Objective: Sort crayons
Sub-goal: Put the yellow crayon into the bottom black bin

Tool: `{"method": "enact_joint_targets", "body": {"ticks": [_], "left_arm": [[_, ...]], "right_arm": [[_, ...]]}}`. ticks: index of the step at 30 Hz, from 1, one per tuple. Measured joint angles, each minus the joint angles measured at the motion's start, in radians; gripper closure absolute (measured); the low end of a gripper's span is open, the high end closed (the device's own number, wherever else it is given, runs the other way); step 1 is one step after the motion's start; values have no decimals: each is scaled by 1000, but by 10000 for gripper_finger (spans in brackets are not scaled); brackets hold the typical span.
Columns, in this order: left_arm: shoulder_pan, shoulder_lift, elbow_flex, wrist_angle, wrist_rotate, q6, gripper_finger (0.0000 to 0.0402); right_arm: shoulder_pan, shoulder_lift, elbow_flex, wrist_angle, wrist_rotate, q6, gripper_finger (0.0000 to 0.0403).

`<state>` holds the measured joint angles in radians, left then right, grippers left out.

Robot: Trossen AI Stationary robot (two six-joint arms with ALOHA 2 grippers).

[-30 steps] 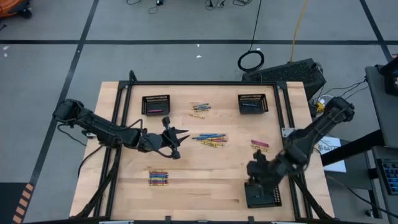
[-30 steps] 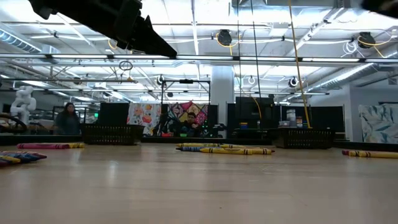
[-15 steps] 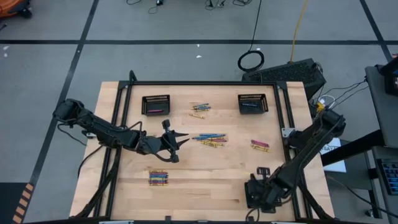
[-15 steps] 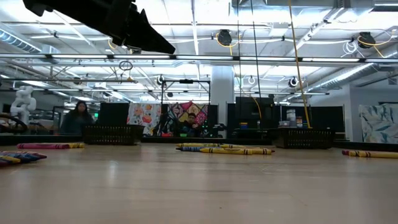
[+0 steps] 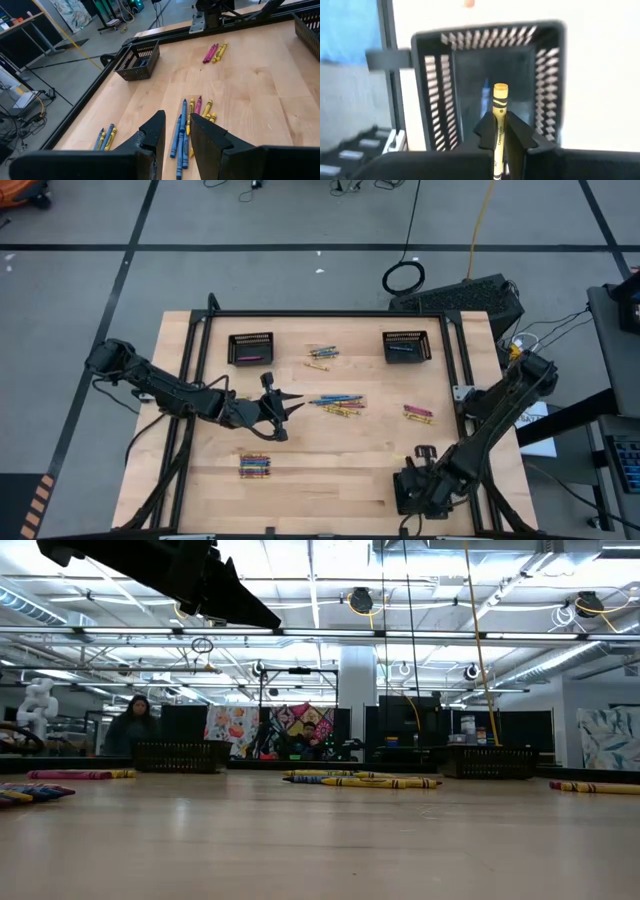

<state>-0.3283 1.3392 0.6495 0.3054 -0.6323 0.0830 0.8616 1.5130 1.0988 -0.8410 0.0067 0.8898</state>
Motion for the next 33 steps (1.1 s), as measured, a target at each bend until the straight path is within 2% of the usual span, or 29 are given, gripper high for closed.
{"method": "enact_joint_targets", "body": {"ticks": [2, 7, 9, 13, 19, 26, 30, 33], "left_arm": [[0, 0, 0, 0, 0, 0, 313], [0, 0, 0, 0, 0, 0, 313], [0, 0, 0, 0, 0, -1, 313], [0, 0, 0, 0, 0, -2, 313], [0, 0, 0, -1, 0, -2, 313], [0, 0, 0, -1, 0, -1, 313], [0, 0, 0, 0, 0, -1, 313], [0, 0, 0, 0, 0, -1, 313]], "right_arm": [[0, -51, 1, -4, 100, -5, 402], [-32, -149, 3, -23, 451, -85, 402], [-74, -163, 3, -36, 514, -109, 402], [-184, -151, -42, 12, 431, -234, 402], [-328, -112, -214, 265, 218, -386, 402], [-395, -75, -281, 298, 194, -406, 403], [-407, -54, -283, 273, 123, -427, 403], [-407, -60, -281, 228, 121, -424, 403]]}}
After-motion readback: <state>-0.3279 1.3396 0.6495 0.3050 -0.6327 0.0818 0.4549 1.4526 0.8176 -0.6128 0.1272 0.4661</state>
